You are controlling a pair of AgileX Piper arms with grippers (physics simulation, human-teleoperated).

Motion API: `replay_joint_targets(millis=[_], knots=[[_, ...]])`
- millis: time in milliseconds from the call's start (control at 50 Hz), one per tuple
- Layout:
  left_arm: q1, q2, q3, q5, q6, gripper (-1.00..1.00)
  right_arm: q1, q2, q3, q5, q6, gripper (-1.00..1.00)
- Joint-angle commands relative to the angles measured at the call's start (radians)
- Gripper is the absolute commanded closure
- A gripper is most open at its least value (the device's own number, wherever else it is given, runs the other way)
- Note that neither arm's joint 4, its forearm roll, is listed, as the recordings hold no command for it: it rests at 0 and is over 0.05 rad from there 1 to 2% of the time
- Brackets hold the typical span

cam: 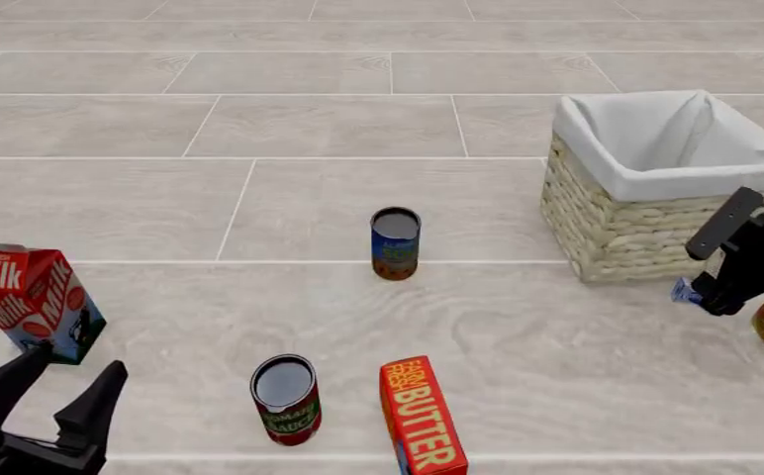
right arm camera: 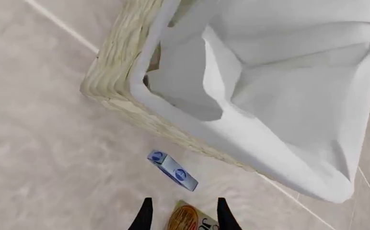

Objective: Pick the cream cheese and place it in the basket.

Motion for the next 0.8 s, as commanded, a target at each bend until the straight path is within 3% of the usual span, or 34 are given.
replay_joint_targets(millis=[20,160,300,460,800], knots=[[0.001,0.022,0.0,-0.011,0.006,-1.0,-0.018,0.074,-0.016,-0.023,-0.019,-1.0],[0.007,0.053,0.0,-0.038,0.009,-1.0,-0.025,0.098,-0.008,-0.036,-0.03,-1.0],[0.022,-0.007,0.0,0.011,0.022,-1.0,-0.031,0.121,-0.008,-0.051,-0.037,-1.0],[0.022,0.063,0.0,-0.047,0.015,-1.0,-0.046,0.131,-0.008,-0.073,-0.056,-1.0],[0.018,0.034,0.0,-0.007,0.021,-1.0,-0.087,0.202,-0.042,-0.116,-0.075,-1.0]])
